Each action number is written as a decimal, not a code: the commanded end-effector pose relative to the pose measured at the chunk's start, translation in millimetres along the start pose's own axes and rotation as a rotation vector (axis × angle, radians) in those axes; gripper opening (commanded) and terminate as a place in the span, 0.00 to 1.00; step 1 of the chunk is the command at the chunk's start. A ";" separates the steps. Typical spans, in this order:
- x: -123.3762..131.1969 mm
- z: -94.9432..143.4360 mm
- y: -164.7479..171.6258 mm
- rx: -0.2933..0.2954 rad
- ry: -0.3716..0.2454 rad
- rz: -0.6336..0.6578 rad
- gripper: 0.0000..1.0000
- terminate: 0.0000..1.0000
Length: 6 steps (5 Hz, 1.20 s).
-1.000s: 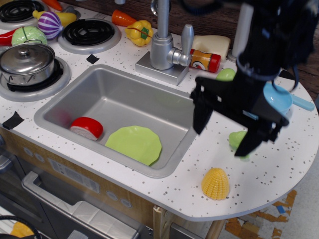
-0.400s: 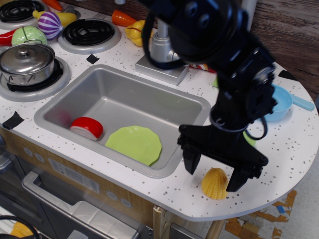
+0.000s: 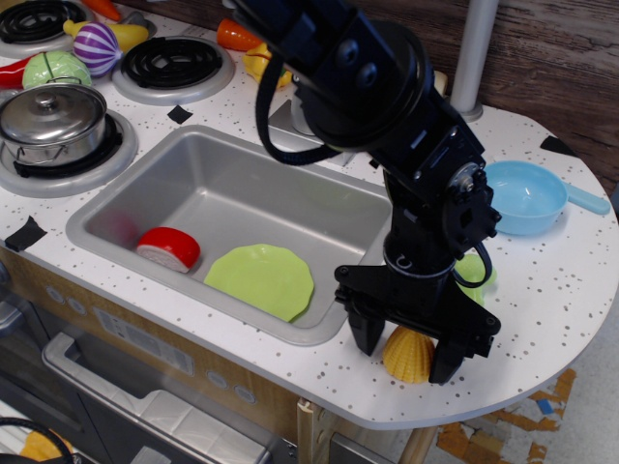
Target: Put corn into bowl
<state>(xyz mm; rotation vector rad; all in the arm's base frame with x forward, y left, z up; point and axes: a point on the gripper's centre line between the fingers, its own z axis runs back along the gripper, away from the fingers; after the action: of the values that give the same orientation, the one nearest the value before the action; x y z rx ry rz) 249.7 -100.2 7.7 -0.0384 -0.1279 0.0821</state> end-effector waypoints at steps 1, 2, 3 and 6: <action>6.7 13.6 -4.6 -0.007 -0.016 -0.003 0.00 0.00; 23.7 48.6 -15.0 0.017 0.010 0.007 0.00 0.00; 64.4 73.1 -30.5 0.038 -0.027 -0.024 0.00 0.00; 166.0 64.5 -40.6 0.025 -0.164 -0.171 0.00 0.00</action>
<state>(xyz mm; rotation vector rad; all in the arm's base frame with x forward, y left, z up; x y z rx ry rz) 406.2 -123.3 67.9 0.0357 -0.2600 -0.0974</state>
